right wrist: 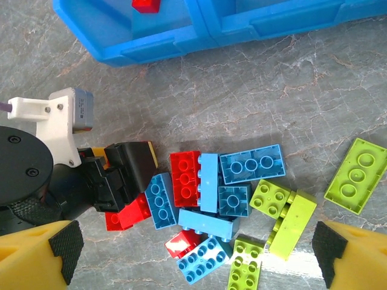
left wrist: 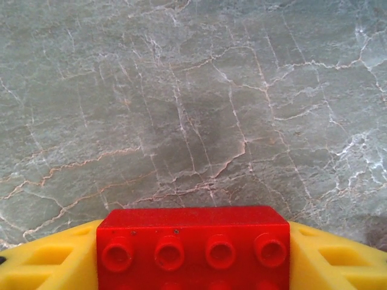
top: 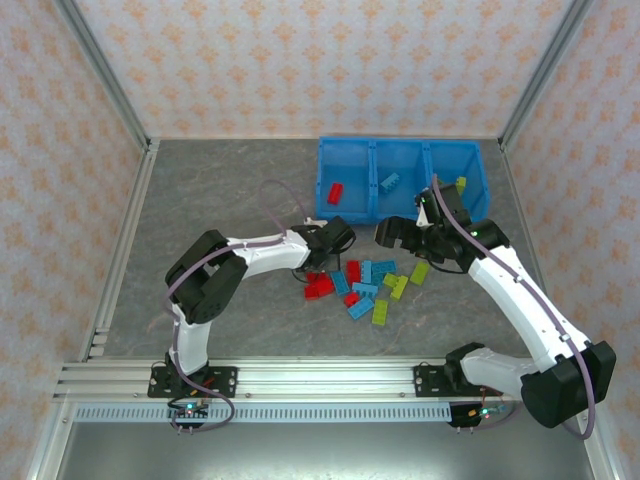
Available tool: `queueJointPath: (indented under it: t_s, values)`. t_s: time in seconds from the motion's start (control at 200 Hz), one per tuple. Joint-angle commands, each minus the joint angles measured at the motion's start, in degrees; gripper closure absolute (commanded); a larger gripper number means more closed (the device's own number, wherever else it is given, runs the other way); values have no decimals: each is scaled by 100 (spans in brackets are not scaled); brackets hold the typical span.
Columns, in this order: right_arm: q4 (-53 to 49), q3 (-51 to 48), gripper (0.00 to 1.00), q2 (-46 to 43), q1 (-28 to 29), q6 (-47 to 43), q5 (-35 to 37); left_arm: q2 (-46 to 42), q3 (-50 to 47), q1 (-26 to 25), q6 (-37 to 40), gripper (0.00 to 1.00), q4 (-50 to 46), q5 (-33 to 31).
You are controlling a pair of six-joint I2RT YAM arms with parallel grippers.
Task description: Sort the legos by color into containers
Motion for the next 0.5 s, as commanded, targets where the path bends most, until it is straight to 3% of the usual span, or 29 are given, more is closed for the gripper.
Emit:
queueJointPath:
  t_s: [0.0, 0.275, 0.495]
  values:
    - [18, -30, 1, -81, 23, 19, 98, -132, -226, 43, -11, 45, 100, -200]
    - [40, 32, 1, -176, 23, 91, 280, -1353, 262, 58, 647, 48, -41, -344]
    - [124, -52, 1, -419, 17, 215, 546, -490, 2198, 358, 1533, 48, -328, -629]
